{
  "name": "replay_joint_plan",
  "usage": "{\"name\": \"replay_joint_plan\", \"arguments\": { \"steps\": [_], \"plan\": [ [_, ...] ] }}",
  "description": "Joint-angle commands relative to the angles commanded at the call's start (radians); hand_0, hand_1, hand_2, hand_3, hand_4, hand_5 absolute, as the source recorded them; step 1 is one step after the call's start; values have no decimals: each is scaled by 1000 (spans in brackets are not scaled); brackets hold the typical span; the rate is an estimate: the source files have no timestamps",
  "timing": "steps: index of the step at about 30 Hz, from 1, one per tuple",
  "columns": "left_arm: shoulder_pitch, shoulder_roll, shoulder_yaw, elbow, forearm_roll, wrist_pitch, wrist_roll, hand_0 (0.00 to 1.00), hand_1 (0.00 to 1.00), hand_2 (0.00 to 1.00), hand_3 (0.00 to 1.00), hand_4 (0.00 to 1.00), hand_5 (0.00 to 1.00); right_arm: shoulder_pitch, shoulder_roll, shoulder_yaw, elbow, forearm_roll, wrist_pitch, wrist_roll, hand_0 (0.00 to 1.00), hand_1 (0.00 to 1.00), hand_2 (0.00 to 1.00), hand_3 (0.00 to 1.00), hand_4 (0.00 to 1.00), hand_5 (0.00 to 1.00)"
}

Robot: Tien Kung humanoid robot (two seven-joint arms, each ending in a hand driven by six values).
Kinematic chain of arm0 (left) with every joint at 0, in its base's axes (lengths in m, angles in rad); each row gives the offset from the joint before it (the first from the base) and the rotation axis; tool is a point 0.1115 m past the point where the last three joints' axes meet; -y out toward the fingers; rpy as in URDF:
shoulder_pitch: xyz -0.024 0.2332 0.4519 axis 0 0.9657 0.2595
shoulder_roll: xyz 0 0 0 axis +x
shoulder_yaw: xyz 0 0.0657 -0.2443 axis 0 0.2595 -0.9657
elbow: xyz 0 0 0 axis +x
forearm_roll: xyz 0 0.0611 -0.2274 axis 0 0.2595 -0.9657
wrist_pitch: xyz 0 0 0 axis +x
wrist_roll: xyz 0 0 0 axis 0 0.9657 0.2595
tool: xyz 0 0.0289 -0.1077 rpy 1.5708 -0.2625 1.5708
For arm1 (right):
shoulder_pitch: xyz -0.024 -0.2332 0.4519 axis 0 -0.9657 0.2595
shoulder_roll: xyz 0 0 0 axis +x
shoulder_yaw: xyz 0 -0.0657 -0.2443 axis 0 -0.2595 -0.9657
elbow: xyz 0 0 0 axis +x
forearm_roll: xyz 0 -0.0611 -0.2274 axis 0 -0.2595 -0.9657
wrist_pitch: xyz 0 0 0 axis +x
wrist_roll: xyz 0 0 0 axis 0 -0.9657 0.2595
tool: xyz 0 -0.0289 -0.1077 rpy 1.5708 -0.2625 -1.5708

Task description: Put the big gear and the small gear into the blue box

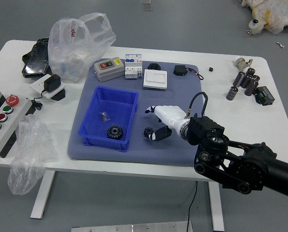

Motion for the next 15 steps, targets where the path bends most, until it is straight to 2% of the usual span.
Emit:
{"name": "replay_joint_plan", "arguments": {
  "steps": [1, 6, 7, 12, 13, 15],
  "plan": [
    [0, 0, 0, 0, 0, 0, 0, 657, 587, 585, 744, 742, 607, 1, 0, -3, 0, 2, 1, 0, 411, 587, 806, 840, 815, 268],
    [0, 0, 0, 0, 1, 0, 0, 657, 587, 585, 744, 742, 607, 5, 0, -19, 2, 13, 3, -1, 411, 587, 806, 840, 815, 268],
    [-1, 0, 0, 0, 0, 0, 0, 656, 587, 585, 744, 742, 607, 6, 0, -21, 2, 15, 3, -1, 403, 565, 697, 820, 787, 252],
    [-2, 1, 2, 1, -2, 0, -2, 656, 587, 585, 744, 742, 607, 9, 3, -37, -8, 23, -1, -4, 403, 565, 697, 820, 787, 252],
    [-2, 1, 2, 1, -2, 0, -2, 656, 586, 585, 743, 742, 607, 9, 3, -40, -10, 25, -2, -4, 365, 507, 507, 666, 511, 89],
    [-2, 1, 2, 1, -3, 0, -3, 656, 586, 585, 743, 742, 607, 10, 4, -49, -15, 27, -6, -4, 365, 507, 507, 666, 511, 89]
  ]
}}
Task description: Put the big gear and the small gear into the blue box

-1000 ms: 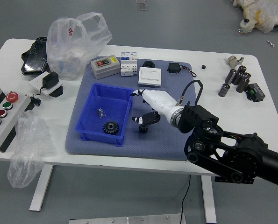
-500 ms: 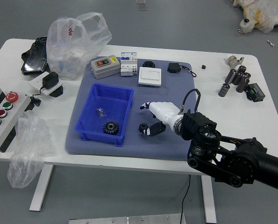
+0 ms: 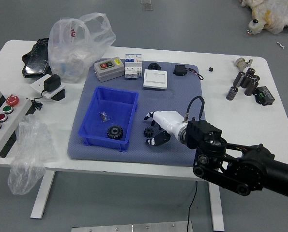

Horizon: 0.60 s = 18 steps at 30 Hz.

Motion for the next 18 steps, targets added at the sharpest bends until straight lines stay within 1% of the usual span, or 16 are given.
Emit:
{"name": "replay_joint_plan", "arguments": {
  "steps": [3, 4, 9, 10, 15, 18],
  "plan": [
    [0, 0, 0, 0, 0, 0, 0, 656, 586, 585, 743, 742, 607, 2, 2, -9, -3, 0, -8, 3, 365, 507, 507, 666, 511, 89],
    [0, 0, 0, 0, -1, 0, 0, 656, 586, 585, 744, 742, 606, 2, 2, -12, -5, 0, -11, 5, 323, 468, 415, 613, 518, 2],
    [0, 0, 3, 1, -3, 0, -2, 656, 586, 585, 744, 742, 606, 3, 3, -19, -9, -1, -31, 15, 323, 468, 415, 613, 518, 2],
    [0, 0, 4, 1, -4, 0, -3, 656, 586, 585, 744, 742, 606, 3, 3, -19, -9, -2, -38, 18, 313, 463, 405, 599, 469, 2],
    [0, -1, 9, 1, -9, -1, -6, 656, 586, 585, 744, 742, 606, 8, -1, -11, -8, 0, -75, 40, 313, 463, 405, 599, 469, 2],
    [0, -1, 9, 1, -8, -1, -6, 656, 586, 585, 745, 743, 608, 16, -8, 3, -7, 2, -87, 47, 306, 457, 402, 593, 474, 2]
  ]
}}
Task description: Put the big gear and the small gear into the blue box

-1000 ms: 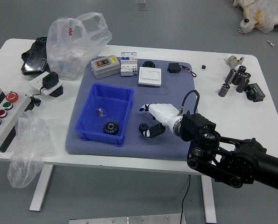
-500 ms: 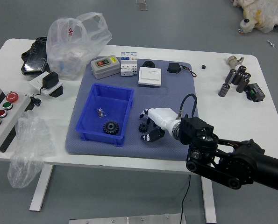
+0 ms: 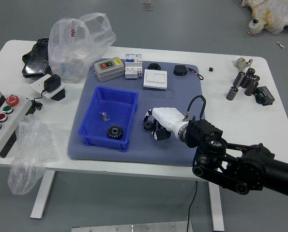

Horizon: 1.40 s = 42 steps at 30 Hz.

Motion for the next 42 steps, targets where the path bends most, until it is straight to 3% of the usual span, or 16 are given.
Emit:
{"name": "replay_joint_plan", "arguments": {
  "steps": [5, 9, 15, 16, 18, 21, 22, 35, 39, 40, 42],
  "plan": [
    [1, 1, -2, 0, 3, 0, 1, 656, 586, 585, 745, 743, 610, 43, -12, 35, -1, -11, -7, -2, 306, 456, 398, 591, 482, 6],
    [1, 1, -4, -1, 7, -1, 4, 656, 586, 585, 745, 743, 610, 98, 3, 31, 5, -24, -18, 0, 306, 456, 398, 591, 482, 6],
    [1, 0, -7, -2, 13, -2, 7, 656, 586, 585, 746, 745, 612, 181, 57, -51, 18, -35, -101, 41, 307, 461, 413, 590, 511, 36],
    [0, 0, -8, -2, 15, -2, 8, 656, 585, 585, 747, 745, 616, 199, 66, -73, 14, -33, -111, 48, 390, 621, 702, 648, 502, 99],
    [0, 1, -10, -2, 18, -2, 10, 656, 585, 585, 747, 745, 616, 224, 80, -113, 5, -27, -117, 54, 390, 621, 702, 648, 502, 99],
    [-2, 2, -12, -3, 20, -2, 11, 656, 585, 585, 747, 745, 616, 247, 101, -169, -17, -11, -106, 67, 390, 621, 702, 648, 502, 99],
    [-2, 2, -12, -3, 21, -2, 11, 656, 585, 585, 747, 746, 616, 250, 106, -182, -23, -6, -100, 71, 416, 713, 797, 683, 531, 141],
    [-3, 2, -14, -3, 26, -3, 12, 656, 586, 585, 748, 746, 618, 242, 127, -244, -42, 14, -39, 83, 425, 736, 818, 696, 534, 144],
    [-3, 3, -13, -3, 24, -4, 11, 656, 586, 585, 748, 746, 618, 240, 127, -244, -34, 5, 3, 63, 425, 736, 818, 696, 534, 144],
    [-3, 3, -12, -2, 23, -3, 11, 656, 586, 583, 749, 745, 618, 240, 127, -243, -33, 1, 15, 55, 426, 741, 863, 826, 636, 173],
    [-3, 3, -12, -2, 22, -3, 10, 656, 586, 583, 749, 745, 618, 242, 127, -239, -30, -10, 33, 44, 426, 741, 863, 826, 636, 173]
  ]
}}
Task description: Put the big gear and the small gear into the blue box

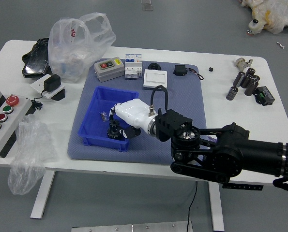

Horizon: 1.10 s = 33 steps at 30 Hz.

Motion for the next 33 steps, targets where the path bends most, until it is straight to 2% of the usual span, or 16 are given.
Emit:
{"name": "replay_joint_plan", "arguments": {
  "steps": [9, 15, 21, 22, 24, 27, 28, 31, 33],
  "plan": [
    [2, 0, 0, 0, 0, 0, 1, 656, 586, 582, 749, 745, 617, 1, 0, 2, 5, -10, 8, -1, 427, 745, 880, 862, 609, 145],
    [2, -1, 0, 0, 2, -1, 1, 657, 586, 582, 747, 745, 617, -4, -4, 22, 9, -11, -21, 17, 426, 740, 879, 865, 600, 140],
    [4, -3, 0, 0, 3, -1, 0, 656, 585, 583, 747, 745, 615, -31, -44, 140, 38, -9, -103, 52, 411, 724, 860, 848, 594, 159],
    [4, -3, 0, 0, 3, -1, 0, 657, 586, 585, 747, 744, 614, -39, -54, 165, 45, 0, -123, 63, 412, 680, 791, 758, 597, 177],
    [4, -3, 1, 0, 2, 0, 0, 657, 586, 585, 747, 744, 614, -60, -71, 212, 56, 31, -164, 93, 412, 680, 791, 758, 597, 177],
    [5, -3, 0, 0, 2, 0, 0, 657, 586, 585, 747, 744, 614, -105, -89, 283, 61, 107, -236, 160, 412, 680, 791, 758, 597, 177],
    [4, -3, 0, 1, 2, 0, 0, 656, 587, 585, 747, 744, 613, -122, -92, 307, 56, 139, -261, 189, 380, 622, 664, 665, 624, 218],
    [4, -5, 2, 1, -1, 0, -2, 656, 587, 585, 747, 744, 613, -174, -97, 371, 37, 246, -321, 278, 380, 622, 664, 665, 624, 218],
    [4, -6, 3, 1, -2, 1, -2, 656, 587, 585, 747, 744, 613, -211, -98, 414, 12, 324, -330, 345, 380, 622, 664, 665, 624, 218]
  ]
}}
